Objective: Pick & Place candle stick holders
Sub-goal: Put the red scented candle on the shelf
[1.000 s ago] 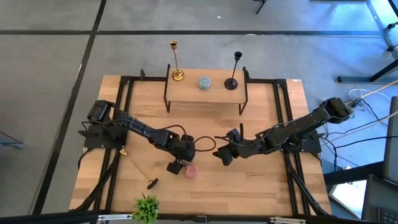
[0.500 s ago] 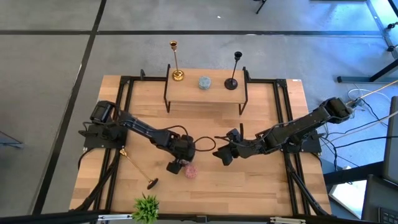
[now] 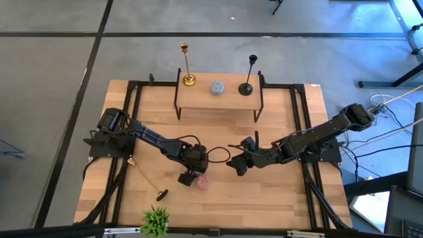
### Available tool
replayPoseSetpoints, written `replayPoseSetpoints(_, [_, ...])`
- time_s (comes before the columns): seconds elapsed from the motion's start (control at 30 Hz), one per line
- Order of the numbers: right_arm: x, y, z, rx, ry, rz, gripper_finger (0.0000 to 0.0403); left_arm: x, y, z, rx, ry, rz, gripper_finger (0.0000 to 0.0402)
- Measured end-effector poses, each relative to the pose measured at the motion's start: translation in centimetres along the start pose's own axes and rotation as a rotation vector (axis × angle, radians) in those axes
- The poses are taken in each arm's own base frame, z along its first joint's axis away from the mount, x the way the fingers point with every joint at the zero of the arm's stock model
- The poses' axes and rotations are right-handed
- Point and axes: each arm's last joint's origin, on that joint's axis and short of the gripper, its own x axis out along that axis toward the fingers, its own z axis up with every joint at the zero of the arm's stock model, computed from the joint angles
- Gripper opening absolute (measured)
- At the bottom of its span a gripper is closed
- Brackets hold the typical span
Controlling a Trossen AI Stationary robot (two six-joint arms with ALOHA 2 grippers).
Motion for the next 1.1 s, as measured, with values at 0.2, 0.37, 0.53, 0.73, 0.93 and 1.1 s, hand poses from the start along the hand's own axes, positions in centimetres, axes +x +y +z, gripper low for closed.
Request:
replayPoseSetpoints(0.2, [0.0,0.0,0.0,-0.002,0.0,0.0,0.0245,0.0,0.0,-0.2,-0.006,0.024,-0.007,0.0291])
replayPoseSetpoints(0.37, [0.0,0.0,0.0,-0.004,0.0,0.0,0.0245,0.0,0.1,-0.3,-0.023,0.029,-0.003,0.0298])
replayPoseSetpoints(0.53, [0.0,0.0,0.0,-0.007,0.0,0.0,0.0245,-0.7,0.4,0.1,-0.034,0.032,-0.003,0.0291])
replayPoseSetpoints(0.73, [0.0,0.0,0.0,0.007,-0.001,0.003,0.0245,-2.8,1.5,0.3,-0.053,0.057,0.04,0.0291])
replayPoseSetpoints(0.93, [0.0,0.0,0.1,0.179,-0.002,-0.002,0.0245,-4.9,2.6,0.1,-0.067,0.059,0.098,0.0291])
replayPoseSetpoints(1.1, [0.2,-0.3,0.7,0.495,-0.019,-0.011,0.0248,-7.7,3.5,0.4,-0.099,-0.023,0.175,0.0291])
